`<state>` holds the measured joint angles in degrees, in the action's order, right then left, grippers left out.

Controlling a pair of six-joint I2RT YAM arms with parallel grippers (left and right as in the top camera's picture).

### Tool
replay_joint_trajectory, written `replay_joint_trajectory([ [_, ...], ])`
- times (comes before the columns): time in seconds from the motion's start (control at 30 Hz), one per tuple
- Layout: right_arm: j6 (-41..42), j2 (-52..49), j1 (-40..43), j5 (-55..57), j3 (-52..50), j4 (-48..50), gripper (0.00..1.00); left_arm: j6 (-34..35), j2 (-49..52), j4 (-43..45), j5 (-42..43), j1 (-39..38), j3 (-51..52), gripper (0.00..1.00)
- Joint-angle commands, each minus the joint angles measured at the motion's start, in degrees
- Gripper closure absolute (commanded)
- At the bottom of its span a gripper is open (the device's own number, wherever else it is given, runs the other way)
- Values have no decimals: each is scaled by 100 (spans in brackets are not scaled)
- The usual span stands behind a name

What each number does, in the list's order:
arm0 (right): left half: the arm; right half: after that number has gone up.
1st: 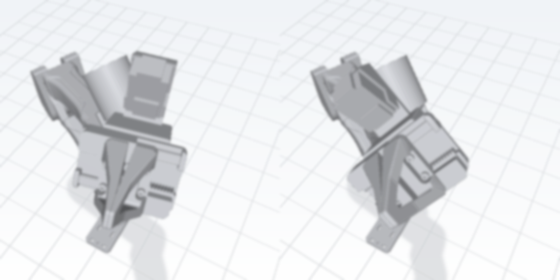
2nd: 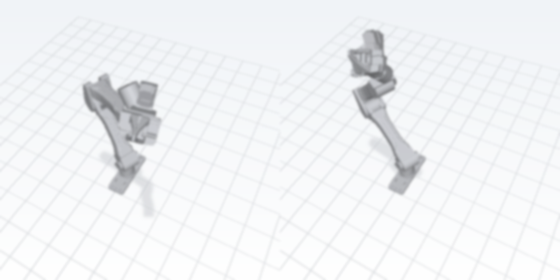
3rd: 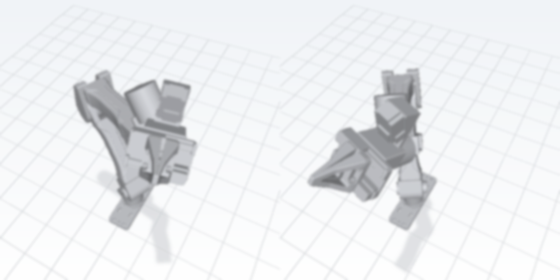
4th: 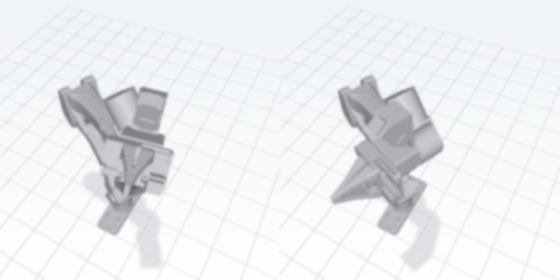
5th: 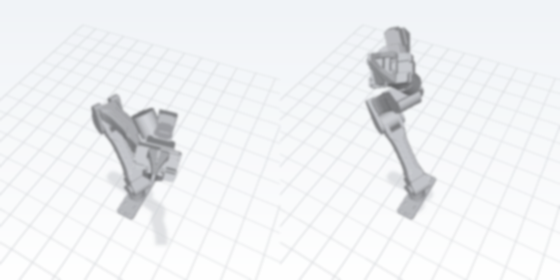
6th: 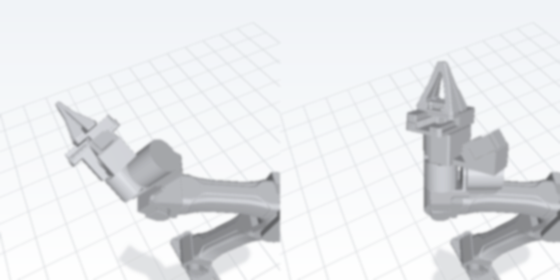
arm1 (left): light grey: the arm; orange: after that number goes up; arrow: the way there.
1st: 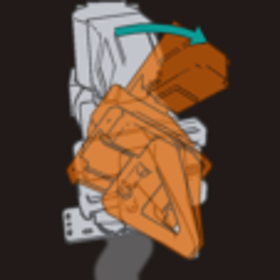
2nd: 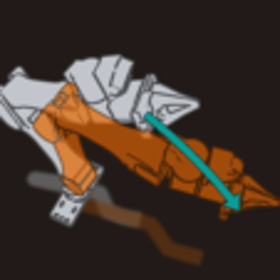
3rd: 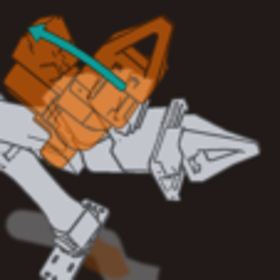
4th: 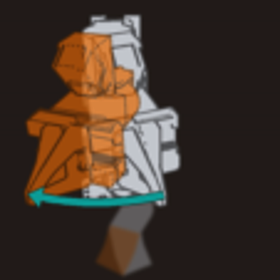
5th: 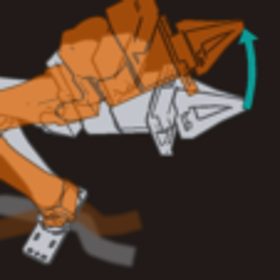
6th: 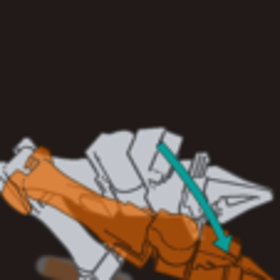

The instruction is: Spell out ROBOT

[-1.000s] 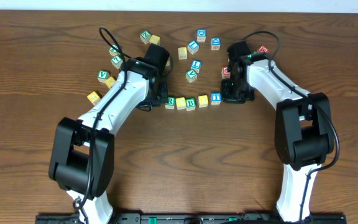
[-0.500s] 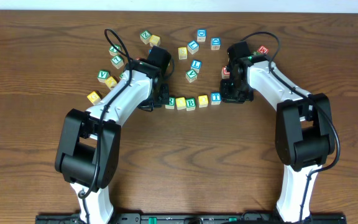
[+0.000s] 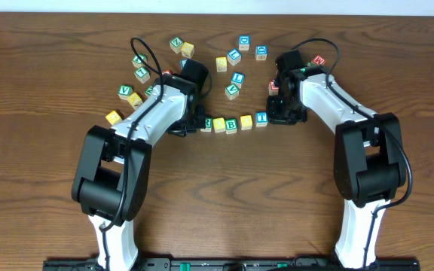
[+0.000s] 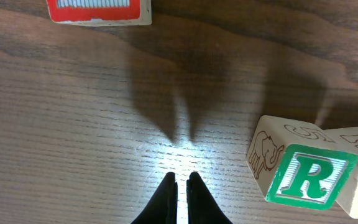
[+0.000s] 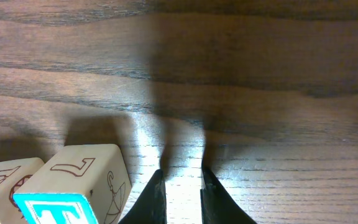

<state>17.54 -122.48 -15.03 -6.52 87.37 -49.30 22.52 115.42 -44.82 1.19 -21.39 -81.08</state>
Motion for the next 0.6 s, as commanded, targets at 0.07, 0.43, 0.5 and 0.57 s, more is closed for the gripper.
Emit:
replay_joint_trajectory([
  [0.07,59,20,-44,-55,-116,46,86,48,44,39,-7,2,35,92],
  [0.43,57,20,-223,-52,-116,50,86,48,44,236,291,2,35,92],
  [0.5,59,20,-225,-52,-116,50,86,48,44,232,291,2,35,92],
  [0.57,59,20,-225,-52,-116,50,86,48,44,232,295,2,35,92],
])
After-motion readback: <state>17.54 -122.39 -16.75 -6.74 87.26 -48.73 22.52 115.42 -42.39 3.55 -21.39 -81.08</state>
